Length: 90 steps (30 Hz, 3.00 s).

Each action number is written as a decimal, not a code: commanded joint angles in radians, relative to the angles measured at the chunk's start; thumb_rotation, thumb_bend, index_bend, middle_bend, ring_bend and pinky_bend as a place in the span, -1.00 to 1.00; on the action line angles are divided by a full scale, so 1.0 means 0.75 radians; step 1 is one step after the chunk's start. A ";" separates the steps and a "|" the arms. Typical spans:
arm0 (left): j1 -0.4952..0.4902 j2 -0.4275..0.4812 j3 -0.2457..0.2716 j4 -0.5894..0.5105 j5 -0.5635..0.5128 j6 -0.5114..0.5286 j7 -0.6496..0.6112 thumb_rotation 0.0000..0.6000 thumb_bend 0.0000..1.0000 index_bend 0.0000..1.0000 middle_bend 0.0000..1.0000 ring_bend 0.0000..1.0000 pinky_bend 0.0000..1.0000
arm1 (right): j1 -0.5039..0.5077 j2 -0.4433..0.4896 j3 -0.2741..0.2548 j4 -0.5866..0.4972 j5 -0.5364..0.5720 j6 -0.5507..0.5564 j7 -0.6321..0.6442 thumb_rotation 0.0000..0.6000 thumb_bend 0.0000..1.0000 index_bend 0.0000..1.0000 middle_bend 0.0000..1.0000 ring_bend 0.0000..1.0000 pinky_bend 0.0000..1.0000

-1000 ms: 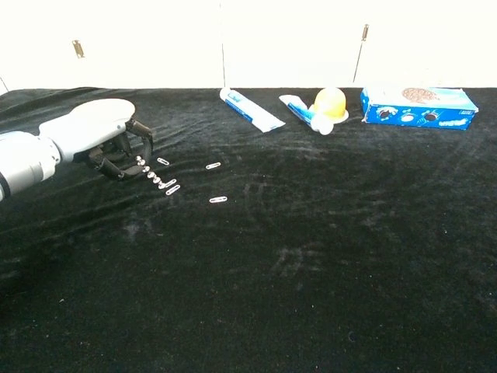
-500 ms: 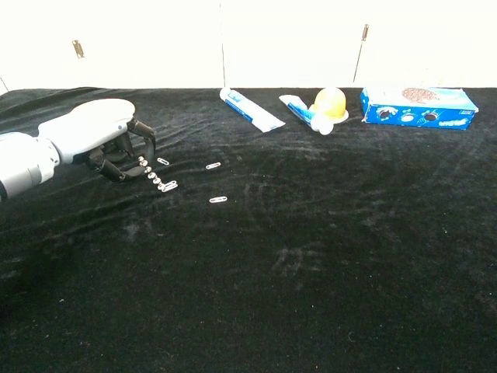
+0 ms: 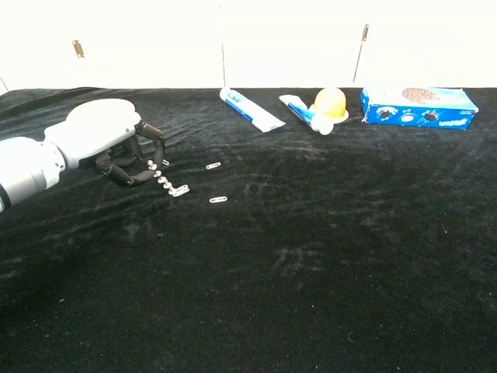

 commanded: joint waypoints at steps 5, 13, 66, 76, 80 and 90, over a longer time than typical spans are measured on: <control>-0.022 -0.043 -0.031 -0.044 0.008 0.028 0.021 1.00 0.11 0.72 1.00 1.00 0.94 | -0.032 0.000 -0.007 0.035 -0.034 0.080 0.056 1.00 -0.44 -1.00 -1.00 -1.00 -1.00; -0.089 -0.106 -0.051 -0.026 -0.018 -0.052 0.079 1.00 0.11 0.72 1.00 1.00 0.94 | -0.086 -0.013 -0.015 0.073 -0.023 0.153 0.101 1.00 -0.44 -1.00 -1.00 -1.00 -1.00; 0.081 0.233 -0.027 -0.443 -0.118 0.124 0.349 1.00 -0.75 -0.93 1.00 1.00 0.94 | -0.037 -0.015 -0.009 0.024 -0.032 0.035 -0.001 1.00 -0.44 -1.00 -1.00 -1.00 -1.00; 0.303 0.435 0.085 -0.551 -0.076 0.367 0.400 1.00 -0.75 -0.92 0.09 0.07 0.01 | -0.031 -0.011 -0.007 0.022 -0.014 0.016 0.005 1.00 -0.44 -1.00 -1.00 -1.00 -1.00; 0.469 0.520 0.159 -0.552 -0.024 0.552 0.299 1.00 -0.74 -0.83 -0.52 -0.59 -0.55 | 0.000 -0.001 -0.015 0.002 -0.001 -0.060 0.000 1.00 -0.44 -1.00 -1.00 -1.00 -1.00; 0.768 0.638 0.231 -0.550 -0.073 0.767 0.099 1.00 -0.75 -0.88 -0.84 -0.97 -1.00 | 0.041 -0.032 -0.039 -0.064 -0.011 -0.174 -0.191 1.00 -0.44 -1.00 -1.00 -1.00 -1.00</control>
